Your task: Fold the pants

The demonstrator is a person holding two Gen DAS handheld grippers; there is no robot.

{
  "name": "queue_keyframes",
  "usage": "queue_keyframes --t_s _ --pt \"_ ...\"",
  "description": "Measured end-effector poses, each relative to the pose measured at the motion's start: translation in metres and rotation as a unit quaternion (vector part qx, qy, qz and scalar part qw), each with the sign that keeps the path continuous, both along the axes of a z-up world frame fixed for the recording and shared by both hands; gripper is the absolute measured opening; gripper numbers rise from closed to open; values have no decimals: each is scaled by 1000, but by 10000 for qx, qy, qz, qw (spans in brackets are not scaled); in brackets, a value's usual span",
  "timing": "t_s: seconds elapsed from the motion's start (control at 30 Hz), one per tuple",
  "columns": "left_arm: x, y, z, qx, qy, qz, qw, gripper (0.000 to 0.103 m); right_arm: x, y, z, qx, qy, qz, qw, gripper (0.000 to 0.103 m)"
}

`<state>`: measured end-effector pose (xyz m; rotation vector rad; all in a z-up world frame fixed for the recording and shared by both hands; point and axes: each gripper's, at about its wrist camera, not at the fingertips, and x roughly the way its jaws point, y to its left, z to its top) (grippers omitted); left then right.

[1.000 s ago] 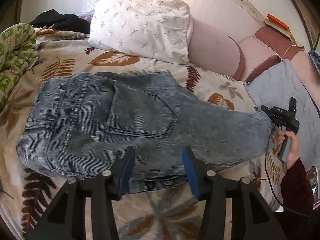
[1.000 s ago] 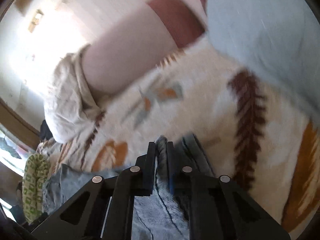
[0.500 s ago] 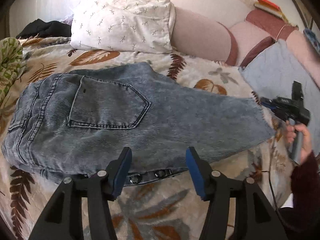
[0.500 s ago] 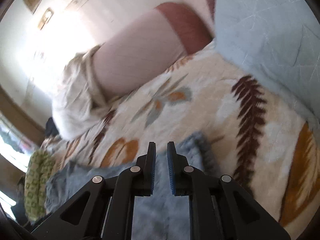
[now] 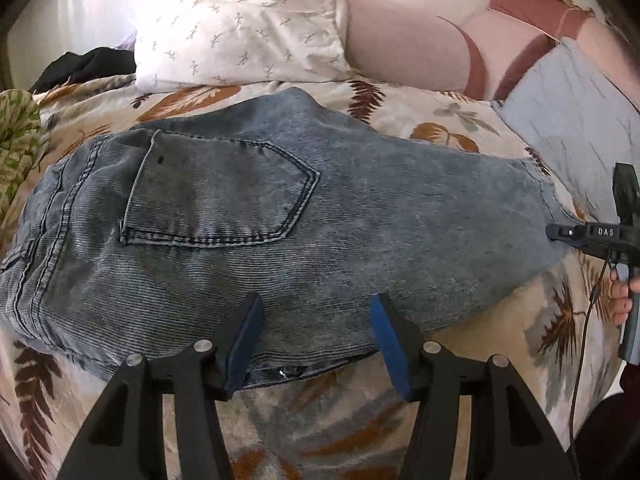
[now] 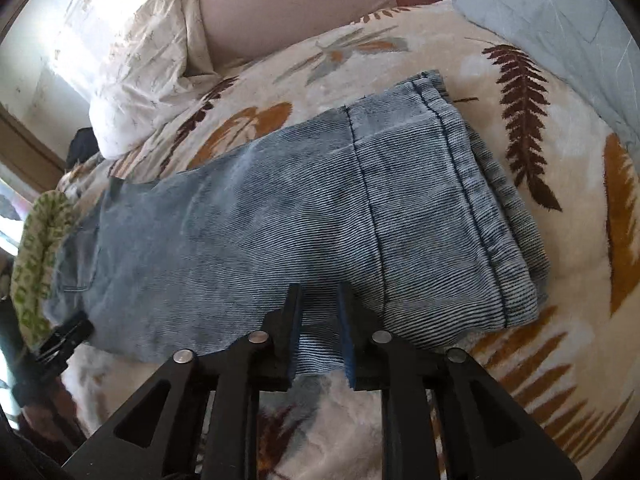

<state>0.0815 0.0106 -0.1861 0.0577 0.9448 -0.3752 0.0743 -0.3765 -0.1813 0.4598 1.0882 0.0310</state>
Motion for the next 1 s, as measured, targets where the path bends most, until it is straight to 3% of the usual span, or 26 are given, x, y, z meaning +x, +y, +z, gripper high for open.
queue_keyframes --t_s 0.07,0.2,0.27,0.4,0.5,0.57,0.73,0.8,0.87,1.0 --pt "-2 2 -1 -42 -33 -140 9999 59 -9 -1 0 114 54 -191 9997 15" --pt "-7 5 3 -76 -133 -268 9995 59 -10 9 8 -275 129 -189 9994 15" --pt "-10 9 10 -165 -129 -276 9994 59 -12 12 17 -249 24 -336 9991 23" --pt "-14 22 29 -481 -267 -189 9983 59 -20 29 48 -31 -791 -189 9967 30" --pt "-9 33 41 -670 -398 57 9969 59 -15 58 63 352 -1262 375 9907 42" --pt "-3 35 43 -738 -434 115 9963 59 -9 77 69 334 -1368 720 9874 43" --pt "5 37 45 -395 -947 37 9947 59 5 109 77 405 -1562 1119 9805 45" --pt "8 48 42 -355 -1120 133 9930 65 11 120 78 416 -1521 1125 9811 46" --pt "13 60 34 -269 -1029 224 9941 70 14 135 78 463 -1475 1189 9808 47" --pt "23 76 22 -29 -720 472 9963 70 19 173 64 -86 -1143 1562 9811 48"
